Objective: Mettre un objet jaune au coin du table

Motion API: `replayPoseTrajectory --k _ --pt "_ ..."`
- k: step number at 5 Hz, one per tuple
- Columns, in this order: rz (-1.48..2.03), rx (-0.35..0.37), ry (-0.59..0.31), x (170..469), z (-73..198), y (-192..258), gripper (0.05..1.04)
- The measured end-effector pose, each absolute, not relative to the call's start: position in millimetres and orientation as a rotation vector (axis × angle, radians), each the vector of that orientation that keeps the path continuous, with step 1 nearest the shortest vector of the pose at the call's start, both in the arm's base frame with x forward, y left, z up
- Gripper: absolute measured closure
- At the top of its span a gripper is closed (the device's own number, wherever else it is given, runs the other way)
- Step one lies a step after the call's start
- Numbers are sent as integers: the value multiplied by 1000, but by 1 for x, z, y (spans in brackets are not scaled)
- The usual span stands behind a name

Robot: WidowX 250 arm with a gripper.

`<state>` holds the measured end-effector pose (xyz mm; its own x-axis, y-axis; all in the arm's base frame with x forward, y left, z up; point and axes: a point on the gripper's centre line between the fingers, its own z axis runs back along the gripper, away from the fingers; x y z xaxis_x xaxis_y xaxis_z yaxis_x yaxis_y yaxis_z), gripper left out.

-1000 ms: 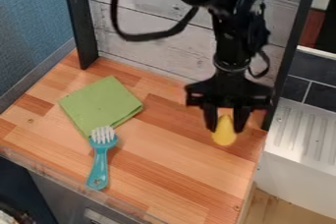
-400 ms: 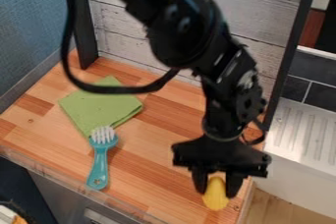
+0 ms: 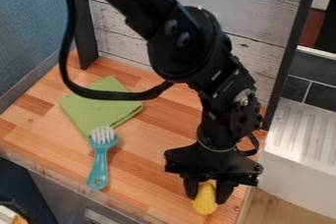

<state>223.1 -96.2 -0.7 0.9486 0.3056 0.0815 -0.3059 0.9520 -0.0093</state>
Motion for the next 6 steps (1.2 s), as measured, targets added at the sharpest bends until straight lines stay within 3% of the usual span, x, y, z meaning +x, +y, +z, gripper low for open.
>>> replayPoseTrajectory --k 1,3,4,5,6 --pt "308 55 -53 221 -13 -92 632" --pt "302 19 -33 227 -19 -93 582" --pt "282 21 -12 223 -21 -94 268" --pt "274 12 -13 224 -19 -95 76" --pt "276 -8 -55 229 -6 -96 79"
